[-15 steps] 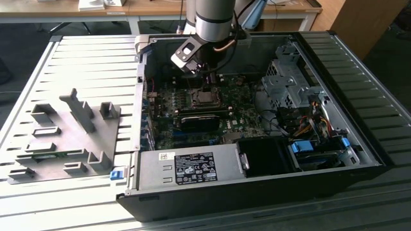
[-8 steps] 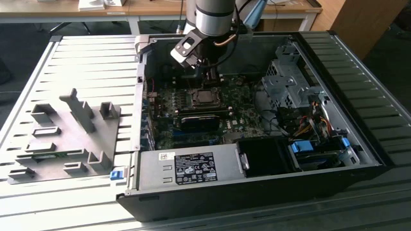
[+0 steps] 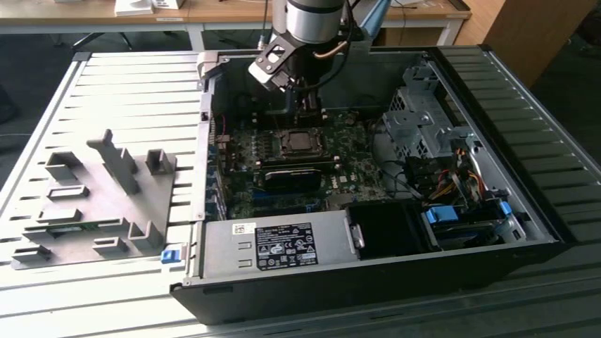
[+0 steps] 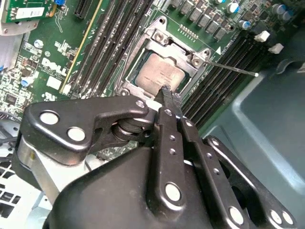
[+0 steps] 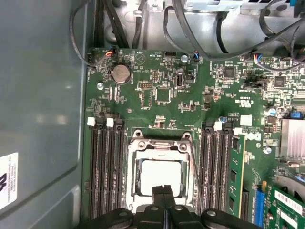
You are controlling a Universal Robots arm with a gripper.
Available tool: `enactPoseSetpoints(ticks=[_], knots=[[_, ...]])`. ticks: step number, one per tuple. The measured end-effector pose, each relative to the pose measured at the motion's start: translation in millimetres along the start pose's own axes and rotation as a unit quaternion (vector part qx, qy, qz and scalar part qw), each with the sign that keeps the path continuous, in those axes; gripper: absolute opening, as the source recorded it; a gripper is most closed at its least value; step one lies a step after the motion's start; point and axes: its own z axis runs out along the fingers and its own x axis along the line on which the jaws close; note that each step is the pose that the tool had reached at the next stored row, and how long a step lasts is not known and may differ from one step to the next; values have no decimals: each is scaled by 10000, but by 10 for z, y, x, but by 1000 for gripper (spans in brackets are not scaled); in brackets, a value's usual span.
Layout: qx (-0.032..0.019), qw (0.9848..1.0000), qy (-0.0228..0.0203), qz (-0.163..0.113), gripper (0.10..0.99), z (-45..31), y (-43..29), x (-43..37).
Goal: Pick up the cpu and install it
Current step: 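Install the first cpu locking lever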
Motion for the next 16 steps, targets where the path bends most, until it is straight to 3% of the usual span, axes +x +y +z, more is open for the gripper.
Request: enactPoseSetpoints(ticks=[10,12,16], knots=[[12,10000,0,-1,106,-220,-4,5],[11,10000,1,-19,106,-227,-5,6],[20,9994,-6,-352,106,-227,-6,6]])
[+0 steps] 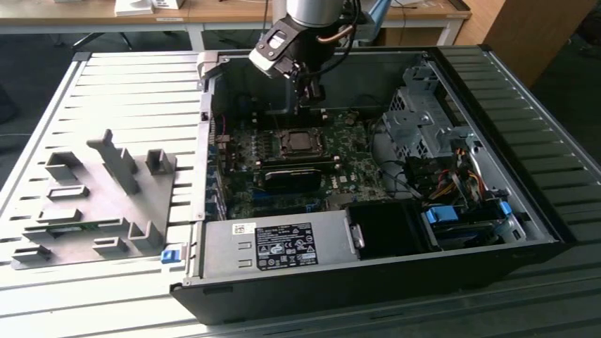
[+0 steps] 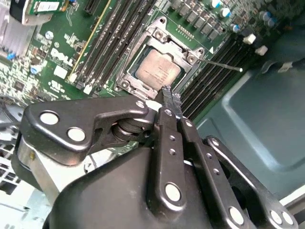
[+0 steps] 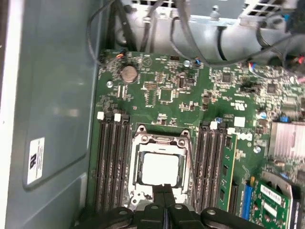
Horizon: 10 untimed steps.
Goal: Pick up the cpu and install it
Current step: 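Install the first cpu locking lever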
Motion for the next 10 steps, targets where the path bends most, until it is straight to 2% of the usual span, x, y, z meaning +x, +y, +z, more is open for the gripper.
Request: enactPoseSetpoints(ticks=[5,10], knots=[[11,9991,-12,-431,106,11,1,0],[20,9970,-28,-778,106,20,-1,-1]])
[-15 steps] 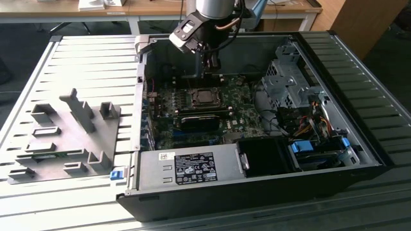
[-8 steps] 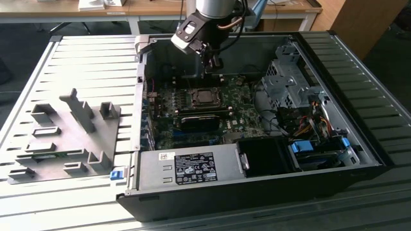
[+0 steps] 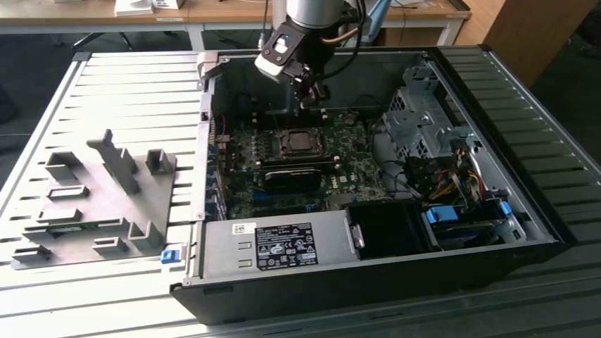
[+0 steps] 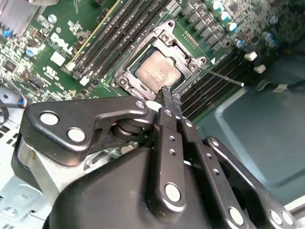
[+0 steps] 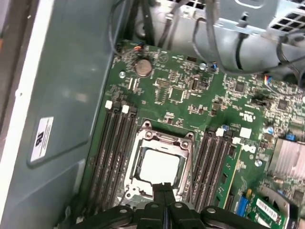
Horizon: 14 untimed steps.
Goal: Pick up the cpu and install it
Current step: 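Install the first cpu locking lever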
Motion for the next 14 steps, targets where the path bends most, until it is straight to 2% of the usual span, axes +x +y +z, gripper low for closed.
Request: enactPoseSetpoints(ticks=[3,8,12,14], knots=[[5,9996,-5,-269,106,1,0,0],[13,9981,-13,-608,106,2,0,0],[19,9963,-18,-859,106,2,0,0],[22,9948,-21,-1015,106,3,0,0]])
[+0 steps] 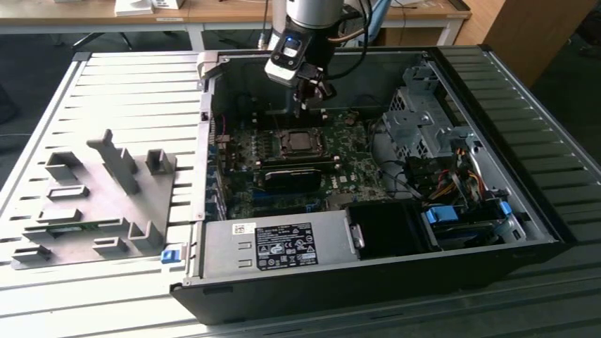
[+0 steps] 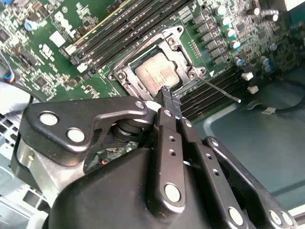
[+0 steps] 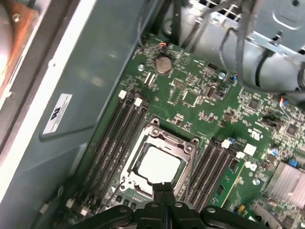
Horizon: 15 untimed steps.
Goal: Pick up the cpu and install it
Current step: 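Install the first cpu locking lever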
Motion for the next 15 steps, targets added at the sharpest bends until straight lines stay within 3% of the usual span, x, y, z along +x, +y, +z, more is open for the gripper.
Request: enactPoseSetpoints(ticks=[8,15], knots=[[5,9978,-19,-658,106,12,-1,-1],[-88,9945,-87,-1043,106,39,-2,-6]])
